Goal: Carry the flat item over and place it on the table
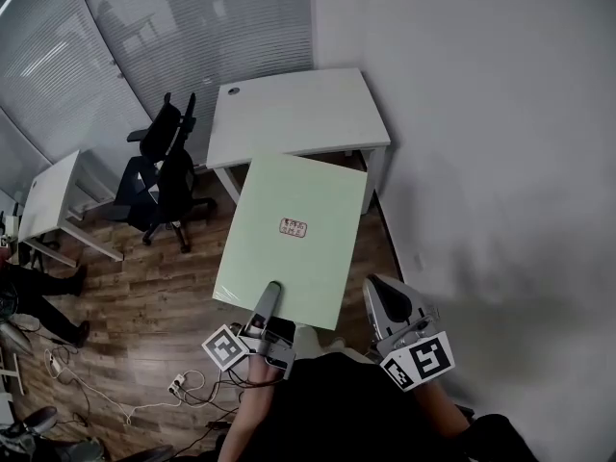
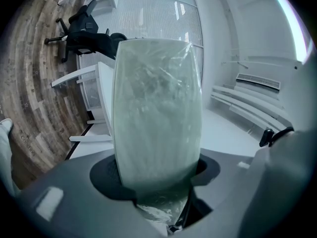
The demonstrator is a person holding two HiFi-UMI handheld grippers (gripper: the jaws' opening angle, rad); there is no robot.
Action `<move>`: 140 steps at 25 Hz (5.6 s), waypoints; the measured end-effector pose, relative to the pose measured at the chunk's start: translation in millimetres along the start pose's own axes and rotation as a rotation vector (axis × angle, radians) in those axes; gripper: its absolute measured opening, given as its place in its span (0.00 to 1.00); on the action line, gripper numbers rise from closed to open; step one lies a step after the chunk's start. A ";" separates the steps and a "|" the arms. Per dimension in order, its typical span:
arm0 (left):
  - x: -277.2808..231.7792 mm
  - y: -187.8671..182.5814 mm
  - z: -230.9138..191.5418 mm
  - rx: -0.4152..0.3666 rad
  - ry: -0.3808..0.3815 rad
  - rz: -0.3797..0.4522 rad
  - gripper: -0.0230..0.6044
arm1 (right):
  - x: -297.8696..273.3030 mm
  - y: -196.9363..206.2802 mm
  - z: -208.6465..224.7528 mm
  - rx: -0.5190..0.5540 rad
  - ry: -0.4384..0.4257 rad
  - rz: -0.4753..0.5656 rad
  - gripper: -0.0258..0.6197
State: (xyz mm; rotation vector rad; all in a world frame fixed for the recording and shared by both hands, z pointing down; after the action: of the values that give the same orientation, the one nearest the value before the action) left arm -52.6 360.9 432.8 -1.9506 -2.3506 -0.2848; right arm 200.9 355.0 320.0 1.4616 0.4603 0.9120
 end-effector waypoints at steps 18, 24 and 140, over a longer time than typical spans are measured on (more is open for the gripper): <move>-29.8 -2.8 -17.5 0.078 -0.012 -0.014 0.48 | -20.7 7.1 -9.1 0.002 -0.017 -0.032 0.04; -70.4 -12.8 -38.9 0.076 -0.063 0.001 0.48 | -59.8 21.1 16.3 -0.017 -0.038 -0.059 0.04; -492.5 -112.2 -376.3 0.058 -0.522 0.242 0.56 | -467.1 176.8 279.8 -0.119 -0.270 -0.336 0.04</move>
State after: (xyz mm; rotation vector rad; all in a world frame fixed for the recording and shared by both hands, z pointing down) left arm -92.2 -205.8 705.1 -2.4859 -2.3047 0.3459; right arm 88.9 -200.6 400.3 1.3241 0.4264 0.4596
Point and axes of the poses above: the fingertips, and each gripper's own axes: x backward along the fingers, z to its right, y out of its underside, the point moved 8 cm from there along x, backward along the fingers, and after that the axes turned 14 degrees about z, right-handed, at the moved point
